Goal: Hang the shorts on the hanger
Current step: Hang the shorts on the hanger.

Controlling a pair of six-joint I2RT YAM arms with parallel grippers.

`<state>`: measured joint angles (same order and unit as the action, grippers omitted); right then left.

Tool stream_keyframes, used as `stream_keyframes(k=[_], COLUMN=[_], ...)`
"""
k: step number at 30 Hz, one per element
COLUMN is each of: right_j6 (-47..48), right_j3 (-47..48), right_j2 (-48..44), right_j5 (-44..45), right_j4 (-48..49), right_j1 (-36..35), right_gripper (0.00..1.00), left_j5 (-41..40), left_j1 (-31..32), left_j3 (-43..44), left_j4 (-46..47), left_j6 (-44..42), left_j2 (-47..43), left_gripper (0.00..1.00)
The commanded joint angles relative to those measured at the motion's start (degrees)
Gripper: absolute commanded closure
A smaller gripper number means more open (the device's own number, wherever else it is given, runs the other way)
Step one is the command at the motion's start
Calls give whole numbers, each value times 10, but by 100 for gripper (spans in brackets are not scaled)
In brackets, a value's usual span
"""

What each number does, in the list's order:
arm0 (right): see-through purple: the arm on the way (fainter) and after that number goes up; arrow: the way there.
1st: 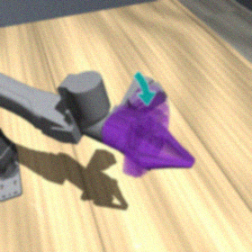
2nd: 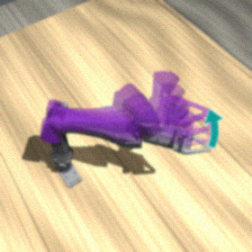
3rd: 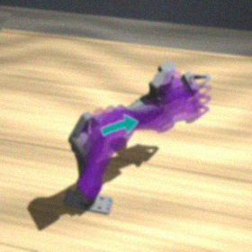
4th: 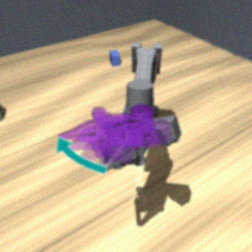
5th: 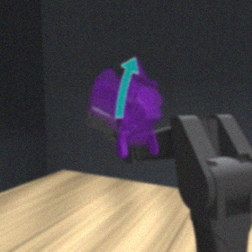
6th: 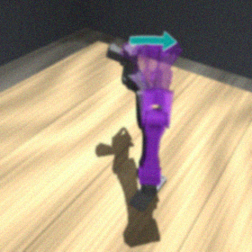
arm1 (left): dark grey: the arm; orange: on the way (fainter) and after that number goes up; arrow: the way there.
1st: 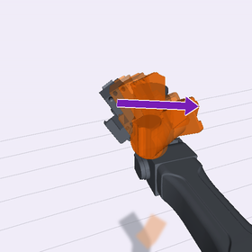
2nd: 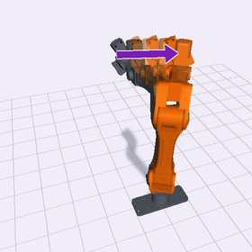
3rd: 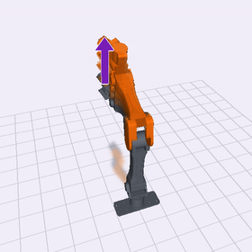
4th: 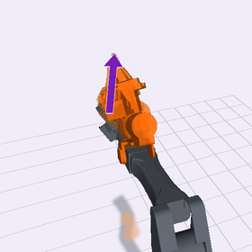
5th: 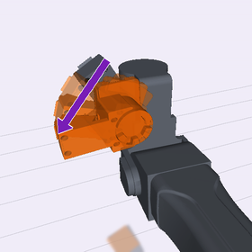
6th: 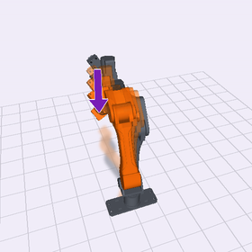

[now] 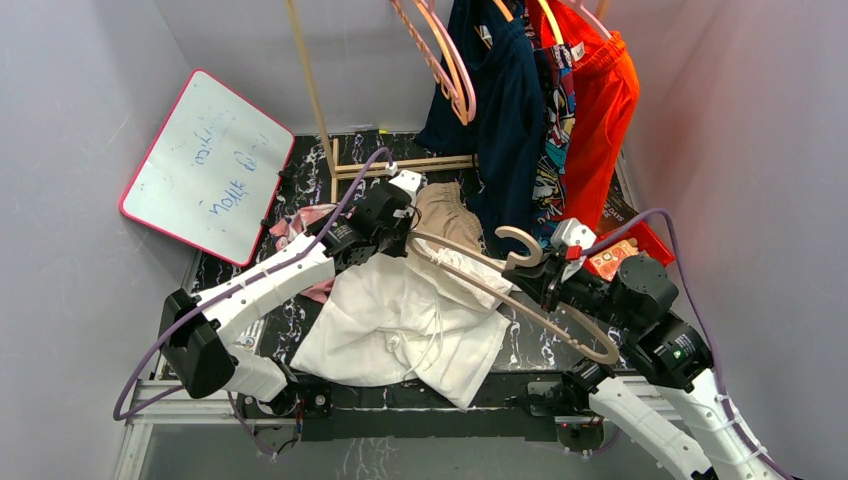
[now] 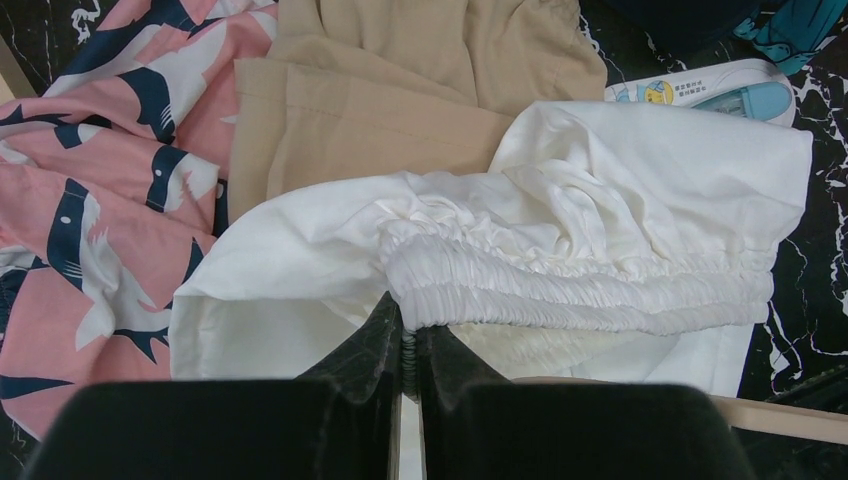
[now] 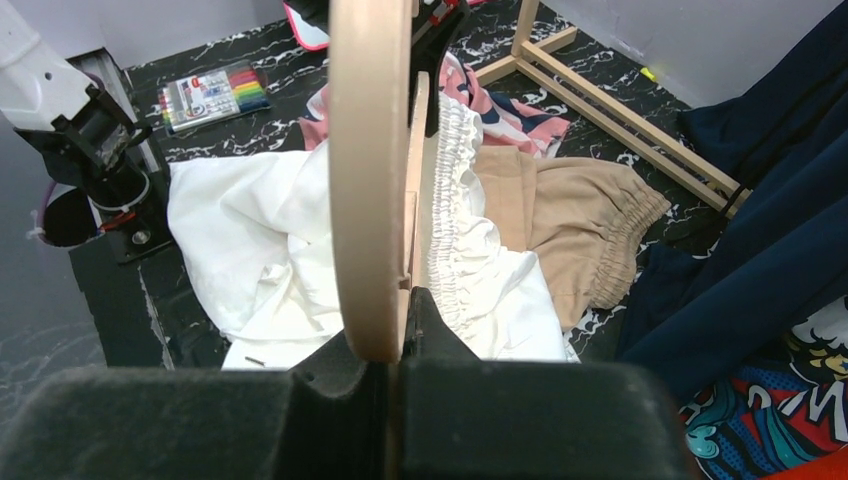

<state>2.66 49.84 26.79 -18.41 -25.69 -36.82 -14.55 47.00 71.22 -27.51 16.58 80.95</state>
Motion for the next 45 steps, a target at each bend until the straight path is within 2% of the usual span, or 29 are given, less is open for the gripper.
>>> stream_keyframes(k=[1, 11, 21, 30, 45], right_j6=[15, 11, 4, 5, -15], right_j3=[2, -24, -24, -64, -129], right_j2=[-2, 5, 37, 59, 123], right_j5=[-4, 34, 31, 46, -18], right_j4=[16, 10, 33, 120, 314], right_j1=[-1, -2, -1, -8, -10], right_gripper=[100, 100, 100, 100, 100], left_j5=[-8, 5, 48, 79, 92], left_j1=[-2, -3, -2, -3, -2], left_j3=[27, 44, 57, 58, 59], left_j4=[-21, -23, -23, -27, -30], left_j6=[6, 14, 30, 45, 50], left_j2=[-20, -23, -34, -50, -57], left_gripper=[100, 100, 100, 100, 100])
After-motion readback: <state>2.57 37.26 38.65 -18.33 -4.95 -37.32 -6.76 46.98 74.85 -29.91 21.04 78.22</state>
